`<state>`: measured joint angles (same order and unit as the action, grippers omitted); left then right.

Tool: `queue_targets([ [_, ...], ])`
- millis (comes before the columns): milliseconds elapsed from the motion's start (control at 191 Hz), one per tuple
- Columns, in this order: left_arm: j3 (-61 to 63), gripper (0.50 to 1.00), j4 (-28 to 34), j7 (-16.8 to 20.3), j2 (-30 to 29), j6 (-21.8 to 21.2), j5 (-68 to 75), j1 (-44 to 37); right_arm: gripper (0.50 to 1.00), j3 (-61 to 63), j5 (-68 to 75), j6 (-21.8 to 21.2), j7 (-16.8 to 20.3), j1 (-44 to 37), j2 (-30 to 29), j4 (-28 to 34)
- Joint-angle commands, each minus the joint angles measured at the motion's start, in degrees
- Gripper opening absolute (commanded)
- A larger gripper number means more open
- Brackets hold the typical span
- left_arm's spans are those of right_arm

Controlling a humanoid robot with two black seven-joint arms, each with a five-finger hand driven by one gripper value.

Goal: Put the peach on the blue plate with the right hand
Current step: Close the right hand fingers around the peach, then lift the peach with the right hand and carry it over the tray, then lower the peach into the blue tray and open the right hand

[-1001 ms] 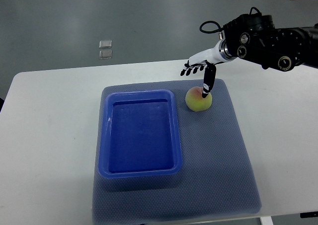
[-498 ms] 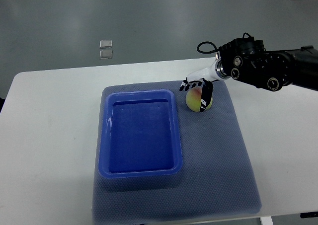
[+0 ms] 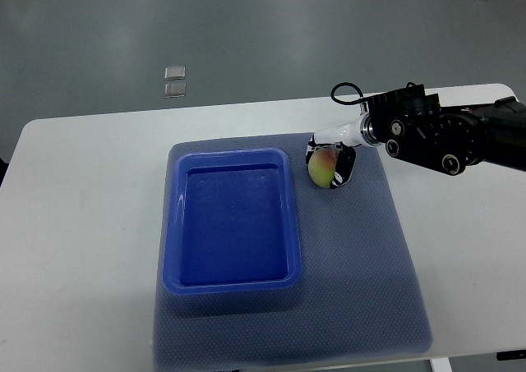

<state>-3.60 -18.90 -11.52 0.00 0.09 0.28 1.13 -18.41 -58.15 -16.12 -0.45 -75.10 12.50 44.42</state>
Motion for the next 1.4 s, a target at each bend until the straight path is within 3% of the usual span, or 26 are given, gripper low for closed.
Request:
queue_targets([
  [0,0.0,1.0,0.0,-0.1,0.0,0.0,0.0,0.0,0.5,0.2,0.1,-0.8,0.1,-2.1,1.0,0.8],
  [79,0.0,1.0,0.0,-0.1,0.0,0.0,0.0,-0.1,0.5,0.6,0.8,-1.1,0.5,-7.0,2.5,1.8],
  [147,0.0,1.0,0.0,-0.1,0.0,0.0,0.0,-0.1,0.5,0.7,1.1,-3.8,0.5,-12.3,5.7,5.3],
  [199,0.0,1.0,0.0,-0.1,0.0,0.0,0.0,-0.1,0.5,0.7,1.1,-3.8,0.5,-12.4,5.7,5.3],
  [204,0.0,1.0,0.0,0.0,0.0,0.0,0.0,0.0,0.5,1.0,1.5,-6.3,0.5,-17.0,7.9,8.5],
  [225,0.0,1.0,0.0,-0.1,0.0,0.0,0.0,-0.1,0.5,1.0,1.9,-7.3,0.5,-18.9,8.7,9.9],
  [320,0.0,1.0,-0.1,-0.1,0.0,0.0,0.0,-0.1,0.5,1.0,3.0,-8.8,0.5,-21.8,10.1,12.3],
  [335,0.0,1.0,-0.3,-0.1,0.0,0.0,0.1,-0.1,0.5,0.9,5.1,-10.2,0.6,-25.9,11.8,15.2],
  [503,0.0,1.0,-0.3,0.0,0.0,0.0,0.1,-0.1,0.5,0.9,7.3,-11.2,0.6,-30.2,13.5,19.7],
  [797,0.1,1.0,-0.4,-0.1,0.0,0.0,0.1,-0.1,0.5,0.7,10.5,-5.9,0.7,-29.9,4.3,18.6],
  [802,0.1,1.0,-0.4,0.0,0.0,0.0,0.1,0.0,0.5,0.6,12.1,-4.6,0.7,-29.3,0.6,17.3],
  [812,0.1,1.0,-0.4,0.0,0.0,0.1,0.1,-0.1,0.5,0.6,12.4,-4.4,0.7,-29.1,-0.4,16.8],
  [980,0.0,1.0,-0.4,0.0,0.0,0.1,0.0,-0.1,0.5,0.8,13.6,-1.9,0.5,-23.9,-12.5,9.0],
  [1169,0.0,1.0,-0.3,0.0,0.0,0.1,0.0,-0.1,0.5,0.8,12.9,-0.6,0.4,-18.2,-12.5,3.7],
  [1184,0.0,1.0,-0.2,0.0,0.0,0.1,0.0,-0.1,0.5,0.8,12.9,-0.1,0.3,-15.0,-12.5,2.4],
  [1394,0.0,1.0,-0.5,-0.1,0.0,0.1,0.1,-0.1,0.5,1.1,13.3,1.2,-0.2,-8.3,-12.5,2.6],
])
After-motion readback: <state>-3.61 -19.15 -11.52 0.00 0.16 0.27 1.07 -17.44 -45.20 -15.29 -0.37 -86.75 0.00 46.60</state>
